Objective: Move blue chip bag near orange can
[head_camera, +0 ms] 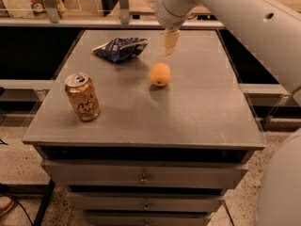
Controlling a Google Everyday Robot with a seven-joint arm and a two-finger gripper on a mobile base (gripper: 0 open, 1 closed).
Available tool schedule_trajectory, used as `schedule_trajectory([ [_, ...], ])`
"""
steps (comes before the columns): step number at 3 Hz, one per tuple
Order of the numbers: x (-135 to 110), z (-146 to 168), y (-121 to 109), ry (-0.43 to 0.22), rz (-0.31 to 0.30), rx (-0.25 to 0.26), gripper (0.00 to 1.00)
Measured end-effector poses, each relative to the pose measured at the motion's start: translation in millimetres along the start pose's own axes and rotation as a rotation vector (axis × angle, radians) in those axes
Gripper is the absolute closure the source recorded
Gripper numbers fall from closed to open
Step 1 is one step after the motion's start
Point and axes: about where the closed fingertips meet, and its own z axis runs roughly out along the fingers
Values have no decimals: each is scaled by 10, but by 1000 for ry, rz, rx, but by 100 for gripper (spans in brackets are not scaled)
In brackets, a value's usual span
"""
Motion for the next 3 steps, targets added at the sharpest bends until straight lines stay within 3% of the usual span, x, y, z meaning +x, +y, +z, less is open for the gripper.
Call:
schedule_trajectory([
  [3, -369, 647, -248, -122, -110, 12, 0],
])
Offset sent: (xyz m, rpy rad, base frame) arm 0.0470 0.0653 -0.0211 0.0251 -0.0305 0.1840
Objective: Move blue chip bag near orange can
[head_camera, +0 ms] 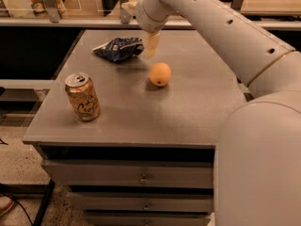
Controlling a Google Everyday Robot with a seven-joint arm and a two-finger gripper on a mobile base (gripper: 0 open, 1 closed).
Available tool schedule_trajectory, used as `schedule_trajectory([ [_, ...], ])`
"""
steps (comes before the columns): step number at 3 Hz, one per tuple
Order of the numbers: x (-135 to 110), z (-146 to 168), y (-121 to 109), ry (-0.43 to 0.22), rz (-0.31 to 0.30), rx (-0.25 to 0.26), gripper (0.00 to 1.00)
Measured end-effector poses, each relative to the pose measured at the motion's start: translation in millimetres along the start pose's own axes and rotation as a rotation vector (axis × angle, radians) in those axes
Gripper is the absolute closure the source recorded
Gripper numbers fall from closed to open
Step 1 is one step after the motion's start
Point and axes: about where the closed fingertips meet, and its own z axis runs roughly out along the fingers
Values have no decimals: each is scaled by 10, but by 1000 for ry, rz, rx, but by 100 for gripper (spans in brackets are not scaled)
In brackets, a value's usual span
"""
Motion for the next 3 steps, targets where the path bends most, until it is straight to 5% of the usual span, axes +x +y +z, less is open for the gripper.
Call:
schedule_trajectory([
  [3, -191, 304, 96, -75, -5, -21, 64],
])
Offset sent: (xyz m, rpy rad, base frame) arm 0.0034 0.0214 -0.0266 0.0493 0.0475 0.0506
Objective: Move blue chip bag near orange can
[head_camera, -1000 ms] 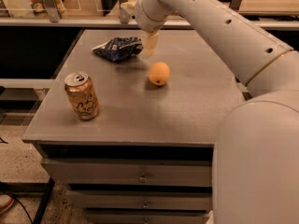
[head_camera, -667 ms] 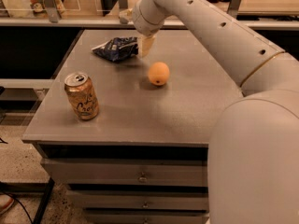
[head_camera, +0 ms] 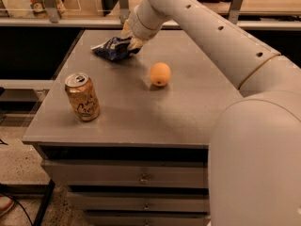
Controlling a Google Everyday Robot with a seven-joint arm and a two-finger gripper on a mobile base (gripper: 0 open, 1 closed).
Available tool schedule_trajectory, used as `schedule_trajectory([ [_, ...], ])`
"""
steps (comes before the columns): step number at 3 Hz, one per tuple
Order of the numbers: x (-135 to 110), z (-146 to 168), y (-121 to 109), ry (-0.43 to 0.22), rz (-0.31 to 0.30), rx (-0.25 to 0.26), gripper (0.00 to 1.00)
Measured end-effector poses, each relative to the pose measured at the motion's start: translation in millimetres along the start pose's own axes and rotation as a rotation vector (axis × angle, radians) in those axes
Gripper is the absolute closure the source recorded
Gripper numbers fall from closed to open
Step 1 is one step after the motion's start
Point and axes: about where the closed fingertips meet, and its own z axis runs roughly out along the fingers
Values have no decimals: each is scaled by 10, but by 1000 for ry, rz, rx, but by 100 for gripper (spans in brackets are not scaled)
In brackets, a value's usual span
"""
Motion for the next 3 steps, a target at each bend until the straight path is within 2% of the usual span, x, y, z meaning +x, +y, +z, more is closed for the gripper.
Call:
schedule_trajectory([
  [1, -16, -3, 80, 7, 11, -15, 87],
  [2, -89, -61, 162, -13, -5, -11, 100],
  [3, -158, -143, 279, -63, -41, 4, 100],
])
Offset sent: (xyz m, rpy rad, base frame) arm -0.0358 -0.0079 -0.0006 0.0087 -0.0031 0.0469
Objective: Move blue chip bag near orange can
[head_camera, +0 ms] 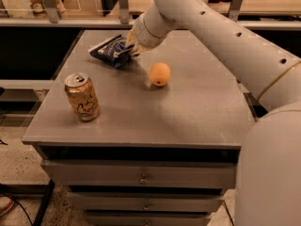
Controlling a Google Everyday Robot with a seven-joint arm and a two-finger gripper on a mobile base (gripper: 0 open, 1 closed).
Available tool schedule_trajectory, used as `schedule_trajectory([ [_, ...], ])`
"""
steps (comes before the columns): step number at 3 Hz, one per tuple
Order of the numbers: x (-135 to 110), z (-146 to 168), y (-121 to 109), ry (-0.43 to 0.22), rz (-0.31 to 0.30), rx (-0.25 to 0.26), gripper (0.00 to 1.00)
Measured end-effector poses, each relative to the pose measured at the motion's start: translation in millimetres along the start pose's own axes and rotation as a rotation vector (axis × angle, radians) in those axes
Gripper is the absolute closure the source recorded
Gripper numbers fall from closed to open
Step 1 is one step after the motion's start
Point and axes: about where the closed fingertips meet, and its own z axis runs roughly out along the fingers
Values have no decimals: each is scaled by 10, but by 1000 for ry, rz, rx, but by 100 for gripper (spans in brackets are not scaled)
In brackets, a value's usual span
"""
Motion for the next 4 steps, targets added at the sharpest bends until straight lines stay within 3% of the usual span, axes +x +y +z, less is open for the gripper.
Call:
schedule_trajectory([
  [2, -262, -225, 179, -54, -99, 31, 100],
  [4, -615, -230, 335, -121, -193, 16, 100],
])
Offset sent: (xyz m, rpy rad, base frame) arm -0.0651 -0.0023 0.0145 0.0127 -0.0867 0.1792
